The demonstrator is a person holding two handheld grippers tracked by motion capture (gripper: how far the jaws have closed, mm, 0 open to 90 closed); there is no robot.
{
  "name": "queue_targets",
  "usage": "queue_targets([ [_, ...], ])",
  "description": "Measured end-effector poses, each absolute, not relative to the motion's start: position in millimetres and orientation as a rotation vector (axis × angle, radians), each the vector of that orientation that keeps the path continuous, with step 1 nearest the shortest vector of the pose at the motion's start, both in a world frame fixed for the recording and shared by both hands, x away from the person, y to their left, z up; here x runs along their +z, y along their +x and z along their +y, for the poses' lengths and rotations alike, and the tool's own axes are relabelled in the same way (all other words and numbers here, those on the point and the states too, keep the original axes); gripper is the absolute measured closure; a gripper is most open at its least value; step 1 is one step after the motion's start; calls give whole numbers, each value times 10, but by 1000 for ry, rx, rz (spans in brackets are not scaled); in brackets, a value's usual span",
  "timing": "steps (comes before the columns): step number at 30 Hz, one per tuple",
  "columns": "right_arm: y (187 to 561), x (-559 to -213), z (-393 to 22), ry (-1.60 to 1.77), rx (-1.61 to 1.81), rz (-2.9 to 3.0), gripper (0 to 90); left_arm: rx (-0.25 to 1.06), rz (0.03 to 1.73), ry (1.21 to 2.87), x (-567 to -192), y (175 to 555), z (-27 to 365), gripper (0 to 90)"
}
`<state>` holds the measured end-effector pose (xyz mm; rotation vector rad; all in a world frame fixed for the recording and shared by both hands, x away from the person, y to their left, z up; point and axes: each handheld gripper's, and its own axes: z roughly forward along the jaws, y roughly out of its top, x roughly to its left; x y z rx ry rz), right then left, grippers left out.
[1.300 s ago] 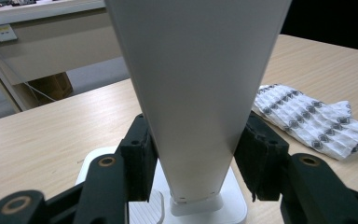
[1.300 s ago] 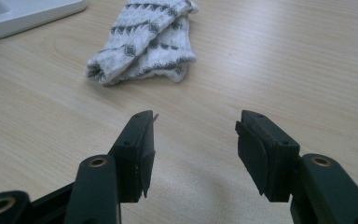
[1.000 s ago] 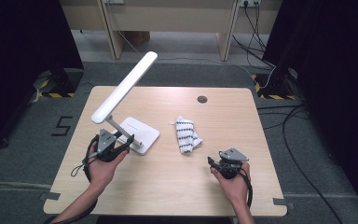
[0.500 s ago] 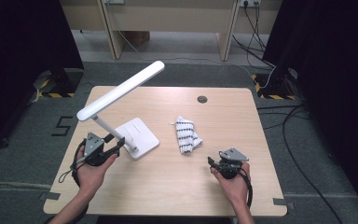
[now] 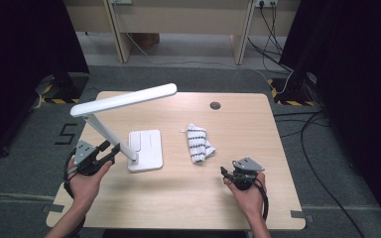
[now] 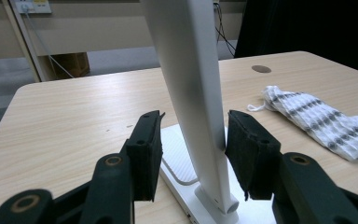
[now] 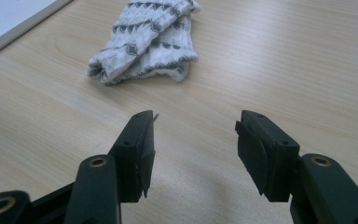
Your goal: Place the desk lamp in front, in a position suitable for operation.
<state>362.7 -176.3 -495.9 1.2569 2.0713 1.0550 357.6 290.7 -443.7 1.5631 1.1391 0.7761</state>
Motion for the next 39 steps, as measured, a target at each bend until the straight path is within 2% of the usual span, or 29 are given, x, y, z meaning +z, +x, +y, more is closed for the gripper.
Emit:
queue_targets([
  [15,3623,-4955,-1783,1262,1056,2065,468,779,1146,1574,-4459,3728,2838,642],
  [39,3621,-4939,-1808,1264,1058,2053,469,740,1073,1664,-4457,3764,2424,618],
])
